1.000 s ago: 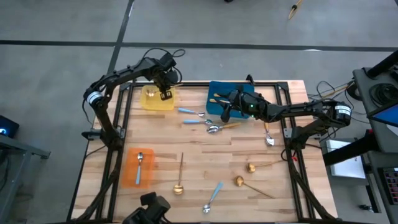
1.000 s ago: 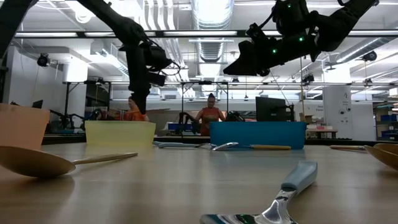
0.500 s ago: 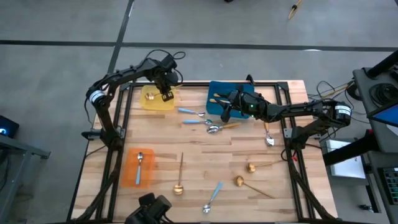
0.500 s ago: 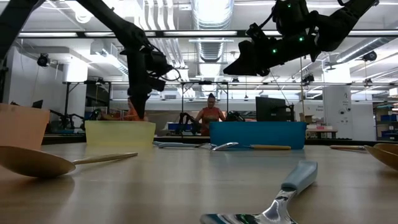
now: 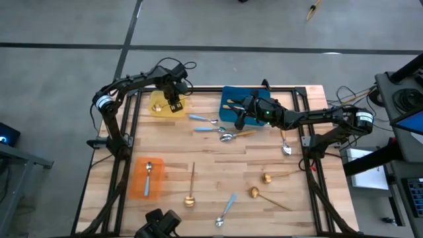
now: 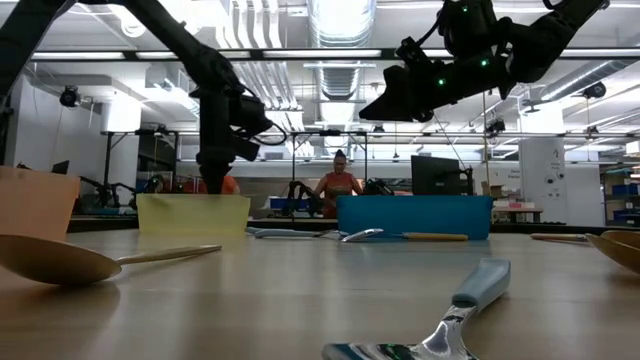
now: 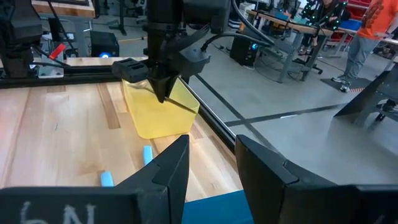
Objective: Sort silverware by color (type)
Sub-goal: Put the gold spoon into the yellow bin, then put the blue spoon into the orange bin
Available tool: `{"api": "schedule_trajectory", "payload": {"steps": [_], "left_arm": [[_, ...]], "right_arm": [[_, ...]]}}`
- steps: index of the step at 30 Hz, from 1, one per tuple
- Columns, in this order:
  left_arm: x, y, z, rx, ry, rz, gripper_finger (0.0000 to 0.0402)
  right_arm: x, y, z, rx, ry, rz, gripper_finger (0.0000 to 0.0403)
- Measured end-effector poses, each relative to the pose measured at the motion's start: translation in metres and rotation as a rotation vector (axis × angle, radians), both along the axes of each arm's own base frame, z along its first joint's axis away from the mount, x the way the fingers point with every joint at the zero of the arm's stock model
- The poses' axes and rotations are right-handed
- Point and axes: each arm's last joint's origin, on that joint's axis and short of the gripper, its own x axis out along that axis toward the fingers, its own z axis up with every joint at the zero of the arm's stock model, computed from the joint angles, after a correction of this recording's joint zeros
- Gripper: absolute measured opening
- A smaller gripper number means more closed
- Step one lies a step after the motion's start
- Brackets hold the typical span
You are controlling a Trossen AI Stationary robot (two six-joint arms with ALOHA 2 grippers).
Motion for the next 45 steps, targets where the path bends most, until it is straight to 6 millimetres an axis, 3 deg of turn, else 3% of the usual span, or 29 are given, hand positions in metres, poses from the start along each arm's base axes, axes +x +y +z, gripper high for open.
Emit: {"api": "schedule_trajectory", "payload": {"steps": [14,22,30,37,41,45], "left_arm": [[0.002,0.002,-0.005,0.037,-0.024,0.003,0.0018],[0.001,0.003,-0.004,0.067,0.006,0.016,0.0045],[-0.002,-0.006,0.013,0.084,-0.020,0.098,0.0063],[0.000,-0.046,0.055,0.191,-0.216,0.163,0.0059],[-0.001,-0.088,0.072,0.263,-0.418,0.146,0.0058],[-0.005,-0.137,0.075,0.284,-0.622,0.076,0.0058]], "right_arm": [[0.000,0.000,0.000,-0.005,0.002,0.001,0.0126],[0.000,-0.001,0.000,-0.012,0.008,-0.023,0.0132],[-0.001,-0.001,-0.002,-0.008,0.028,-0.024,0.0129],[-0.001,-0.001,-0.003,0.055,0.006,-0.034,0.0132],[-0.001,0.000,-0.007,0.109,0.018,-0.043,0.0132],[-0.004,0.001,-0.017,0.222,0.084,-0.067,0.0132]]}}
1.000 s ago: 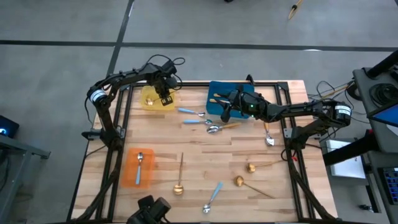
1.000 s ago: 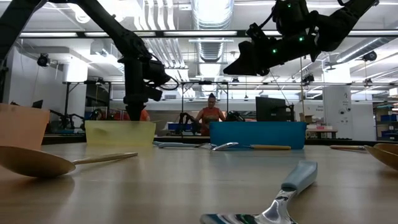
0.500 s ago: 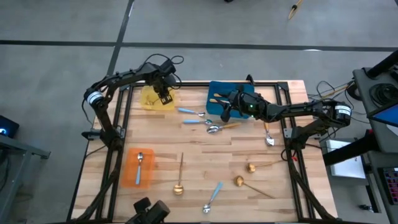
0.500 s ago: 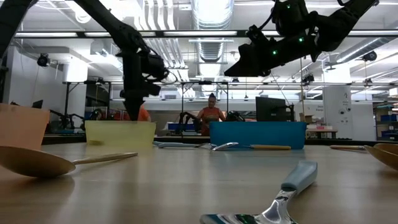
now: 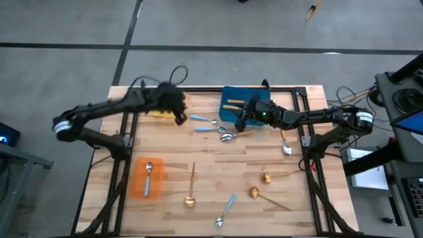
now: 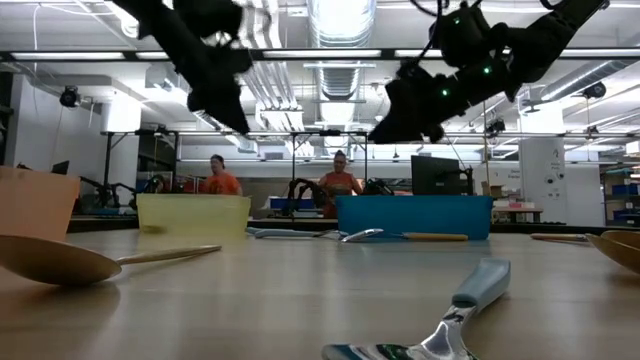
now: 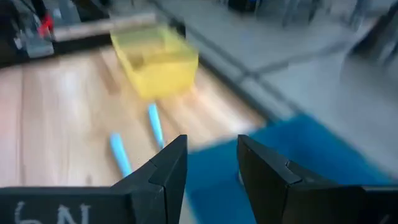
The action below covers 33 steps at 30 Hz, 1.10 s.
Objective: Sort silverware by color (type)
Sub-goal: Put the blue spoon into the orange bin
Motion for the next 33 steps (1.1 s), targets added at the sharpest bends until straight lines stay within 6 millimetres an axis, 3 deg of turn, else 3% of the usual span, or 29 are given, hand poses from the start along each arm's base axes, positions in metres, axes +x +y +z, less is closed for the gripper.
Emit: {"api": "schedule_trajectory", "payload": {"steps": [5,11,16,21,33], "left_arm": [[-0.012,-0.049,-0.002,0.099,-0.195,-0.125,0.0058],[-0.034,-0.082,-0.002,0.244,-0.395,-0.290,0.0058],[-0.055,-0.087,0.002,0.360,-0.529,-0.324,0.0058],[-0.068,-0.087,0.009,0.458,-0.592,-0.277,0.0058],[-0.069,-0.087,0.006,0.525,-0.545,-0.312,0.0058]], "right_arm": [[-0.008,0.007,-0.021,0.182,0.167,-0.039,0.0132],[-0.013,0.017,-0.029,0.294,0.235,-0.068,0.0132],[-0.013,0.026,-0.022,0.357,0.242,-0.079,0.0132],[-0.005,0.032,-0.002,0.403,0.273,-0.083,0.0132],[-0.002,0.047,0.034,0.513,0.413,-0.132,0.0132]]}}
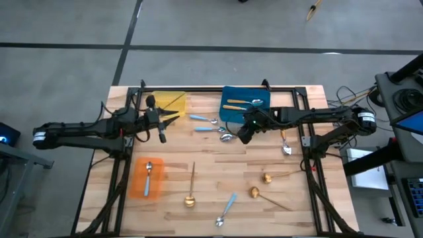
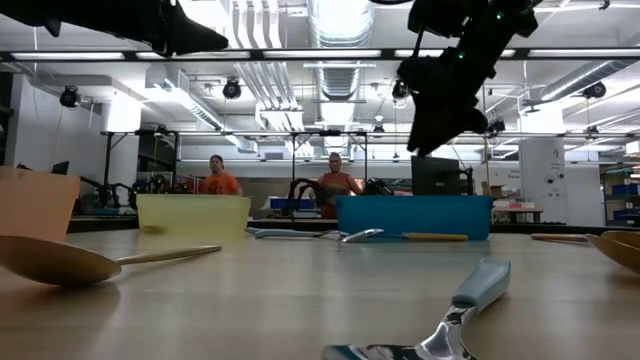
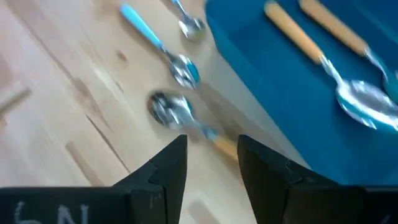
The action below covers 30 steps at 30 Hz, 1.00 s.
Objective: Sort silverware by color (type)
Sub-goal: Put the blue spoon into the orange bin
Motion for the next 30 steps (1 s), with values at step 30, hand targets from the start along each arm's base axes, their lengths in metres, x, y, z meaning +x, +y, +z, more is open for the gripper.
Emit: {"api": "schedule_trajectory", "payload": {"steps": [30], "left_arm": [[0.007,0.001,-0.007,-0.031,0.033,0.002,0.0058]], "right_arm": [[-0.050,0.025,-0.012,0.481,0.521,-0.054,0.0132]]}}
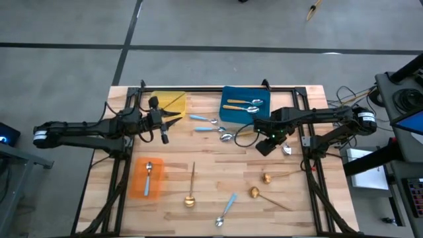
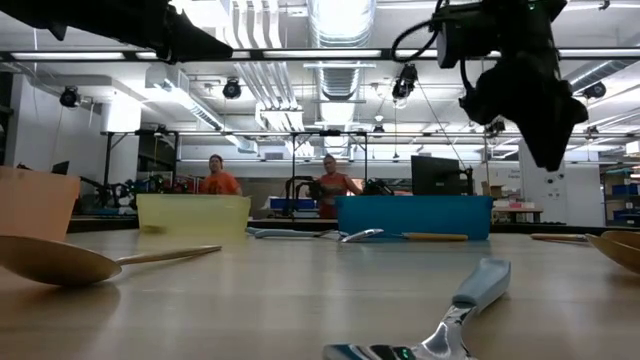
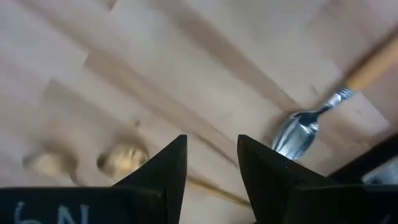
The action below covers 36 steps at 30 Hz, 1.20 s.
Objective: Sort silverware by color (type)
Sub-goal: Put the blue spoon into the orange bin
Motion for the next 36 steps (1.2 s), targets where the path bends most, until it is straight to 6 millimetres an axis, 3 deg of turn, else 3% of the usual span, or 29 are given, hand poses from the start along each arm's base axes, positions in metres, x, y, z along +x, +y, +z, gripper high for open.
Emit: {"api": "schedule_trajectory", "payload": {"steps": [4,6,10,18,31,36], "left_arm": [[0.000,0.000,0.000,0.000,0.000,0.000,0.0058],[0.000,0.000,0.000,0.000,0.000,0.000,0.0058],[0.000,0.000,0.000,0.000,0.000,0.000,0.0058],[0.000,0.000,0.000,0.000,0.000,0.000,0.0058],[0.002,0.000,-0.002,0.006,0.013,-0.001,0.0058],[0.003,0.000,-0.002,0.006,0.014,-0.001,0.0058]], "right_arm": [[0.002,0.015,0.000,0.026,-0.034,0.218,0.0132],[0.002,0.021,0.000,-0.001,-0.029,0.237,0.0131],[0.004,0.019,0.000,-0.076,-0.017,0.119,0.0124],[0.005,0.022,0.000,-0.007,-0.008,-0.061,0.0114],[0.048,0.019,0.008,-0.041,-0.441,-0.026,0.0098],[0.061,0.018,0.003,-0.050,-0.508,-0.002,0.0099]]}}
